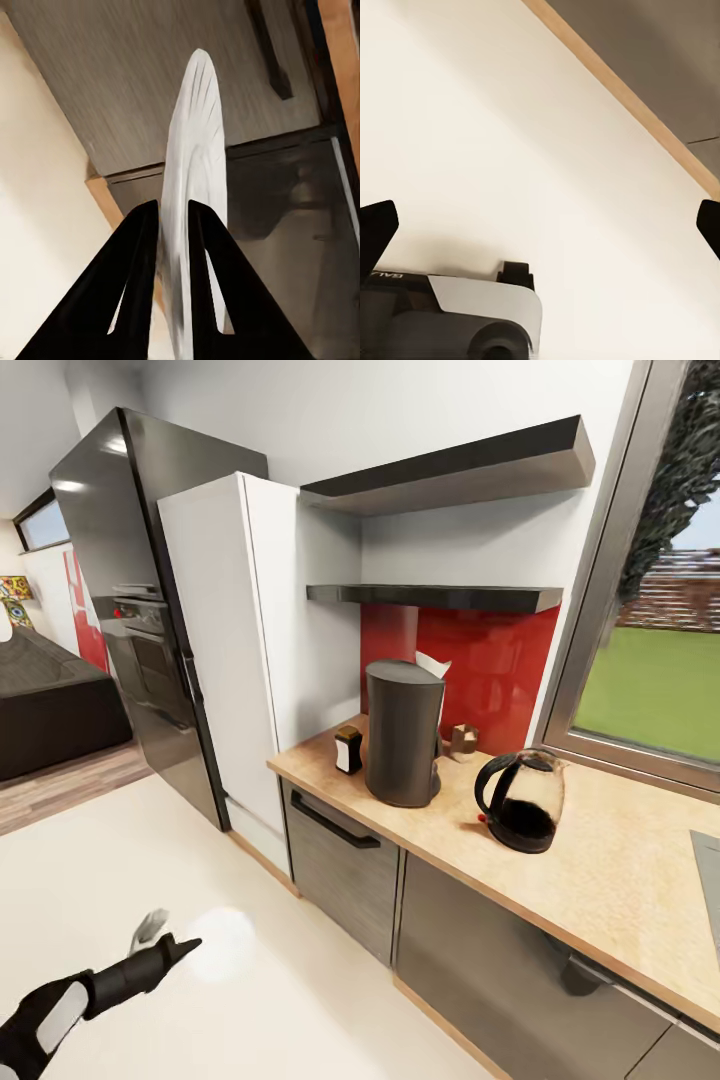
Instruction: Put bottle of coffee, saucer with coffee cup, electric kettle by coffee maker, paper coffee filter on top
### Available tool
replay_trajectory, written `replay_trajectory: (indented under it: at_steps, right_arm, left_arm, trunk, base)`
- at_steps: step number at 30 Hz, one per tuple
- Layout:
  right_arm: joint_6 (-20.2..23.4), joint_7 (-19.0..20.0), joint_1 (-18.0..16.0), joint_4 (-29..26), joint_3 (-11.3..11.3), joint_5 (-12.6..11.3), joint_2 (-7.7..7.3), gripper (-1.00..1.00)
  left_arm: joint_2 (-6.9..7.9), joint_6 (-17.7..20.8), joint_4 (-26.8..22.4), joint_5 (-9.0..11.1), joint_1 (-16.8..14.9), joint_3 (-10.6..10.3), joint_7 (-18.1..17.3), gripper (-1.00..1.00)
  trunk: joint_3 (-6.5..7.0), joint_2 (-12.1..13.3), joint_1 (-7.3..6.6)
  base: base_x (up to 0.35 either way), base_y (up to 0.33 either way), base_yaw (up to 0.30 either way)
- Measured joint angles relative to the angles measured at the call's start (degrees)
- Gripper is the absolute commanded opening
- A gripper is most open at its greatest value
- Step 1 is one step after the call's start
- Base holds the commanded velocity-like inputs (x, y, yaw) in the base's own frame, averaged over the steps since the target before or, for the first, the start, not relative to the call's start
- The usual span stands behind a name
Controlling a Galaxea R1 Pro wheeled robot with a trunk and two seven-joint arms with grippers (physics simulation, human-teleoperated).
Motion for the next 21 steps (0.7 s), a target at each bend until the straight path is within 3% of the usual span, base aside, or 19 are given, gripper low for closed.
replay_trajectory:
  at_steps: [1,2,3,7,9,12,14,21]
  right_arm:
    - [0.0,0.1,0.3,0.0,0.0,0.0,-0.02,1.0]
    - [0.0,0.0,0.4,0.0,0.0,0.0,-0.01,1.0]
    - [0.0,0.0,0.4,0.0,0.0,0.0,-0.01,1.0]
    - [0.0,0.0,0.5,0.0,0.0,0.0,-0.02,1.0]
    - [0.0,-0.1,0.5,0.0,0.0,0.0,-0.06,1.0]
    - [0.0,-0.2,0.5,0.0,0.0,0.0,-0.08,1.0]
    - [0.0,-0.3,0.5,0.0,0.0,0.0,-0.09,1.0]
    - [0.0,-0.3,0.6,-0.1,-0.1,0.0,-0.06,1.0]
  left_arm:
    - [-0.24,2.6,0.1,-0.7,-3.3,-0.3,5.0,-1.0]
    - [-0.54,5.4,0.0,0.0,-9.5,-0.1,6.8,-1.0]
    - [-0.86,7.3,0.0,0.6,-12.4,-0.1,8.2,-1.0]
    - [-3.06,10.7,0.0,0.3,-17.3,-0.2,15.6,-1.0]
    - [-4.98,11.4,0.0,0.6,-19.7,-0.2,19.6,-1.0]
    - [-7.78,11.6,0.0,0.5,-21.7,-0.3,22.7,-1.0]
    - [-8.79,11.7,0.0,0.4,-22.1,-0.3,23.2,-1.0]
    - [-9.43,11.7,0.0,0.7,-21.8,-0.1,23.1,-1.0]
  trunk:
    - [-0.02,0.0,0.0]
    - [0.0,0.0,0.0]
    - [0.01,0.0,0.0]
    - [0.0,0.0,0.0]
    - [0.0,0.0,0.0]
    - [0.0,0.0,0.0]
    - [-0.01,0.0,0.0]
    - [-0.01,0.0,0.0]
  base:
    - [0.0,0.0,0.0]
    - [0.0,0.0,0.0]
    - [0.0,0.0,0.0]
    - [0.0,0.0,0.0]
    - [0.0,0.0,0.0]
    - [0.0,0.0,0.0]
    - [0.0,0.0,0.0]
    - [0.0,0.0,0.0]
